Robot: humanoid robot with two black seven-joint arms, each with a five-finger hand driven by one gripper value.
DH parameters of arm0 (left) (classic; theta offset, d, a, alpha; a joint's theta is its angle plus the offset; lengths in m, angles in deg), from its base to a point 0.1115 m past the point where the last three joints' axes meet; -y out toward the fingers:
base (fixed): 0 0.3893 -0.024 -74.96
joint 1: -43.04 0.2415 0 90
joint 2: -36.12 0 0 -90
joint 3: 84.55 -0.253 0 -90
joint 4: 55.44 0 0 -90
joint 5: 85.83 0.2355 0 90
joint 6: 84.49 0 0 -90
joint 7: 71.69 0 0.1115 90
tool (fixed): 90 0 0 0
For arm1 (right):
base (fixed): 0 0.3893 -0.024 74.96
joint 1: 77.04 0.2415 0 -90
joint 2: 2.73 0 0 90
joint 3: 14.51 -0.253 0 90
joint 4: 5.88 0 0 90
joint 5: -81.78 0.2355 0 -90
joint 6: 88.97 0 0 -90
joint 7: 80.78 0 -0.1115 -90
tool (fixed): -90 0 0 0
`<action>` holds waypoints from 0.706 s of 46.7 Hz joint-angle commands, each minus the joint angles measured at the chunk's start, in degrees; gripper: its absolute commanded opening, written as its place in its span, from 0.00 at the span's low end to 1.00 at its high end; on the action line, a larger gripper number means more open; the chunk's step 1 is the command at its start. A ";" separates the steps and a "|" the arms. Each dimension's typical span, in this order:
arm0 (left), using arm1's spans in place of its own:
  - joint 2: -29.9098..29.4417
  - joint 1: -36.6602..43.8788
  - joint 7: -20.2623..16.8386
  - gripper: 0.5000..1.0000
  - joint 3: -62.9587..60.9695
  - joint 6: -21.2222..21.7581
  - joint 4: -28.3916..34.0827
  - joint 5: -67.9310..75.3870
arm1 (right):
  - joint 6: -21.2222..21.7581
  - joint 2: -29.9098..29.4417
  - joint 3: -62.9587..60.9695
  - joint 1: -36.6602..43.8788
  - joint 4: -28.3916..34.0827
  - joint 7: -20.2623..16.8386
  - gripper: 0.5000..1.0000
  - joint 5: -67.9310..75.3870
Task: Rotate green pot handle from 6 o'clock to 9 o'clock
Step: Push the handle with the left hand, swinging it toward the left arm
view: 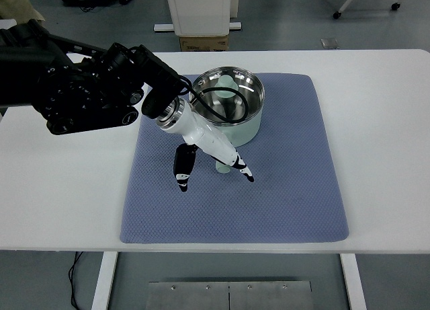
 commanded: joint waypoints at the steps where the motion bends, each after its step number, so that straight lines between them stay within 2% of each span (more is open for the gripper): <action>1: 0.35 0.20 0.06 1.00 -0.10 0.00 0.07 0.85 | 0.00 0.00 0.00 0.00 0.01 0.00 1.00 0.00; 33: -0.62 -2.96 0.06 1.00 -3.35 -2.46 -0.72 14.38 | 0.00 0.00 0.00 0.00 0.01 0.00 1.00 0.00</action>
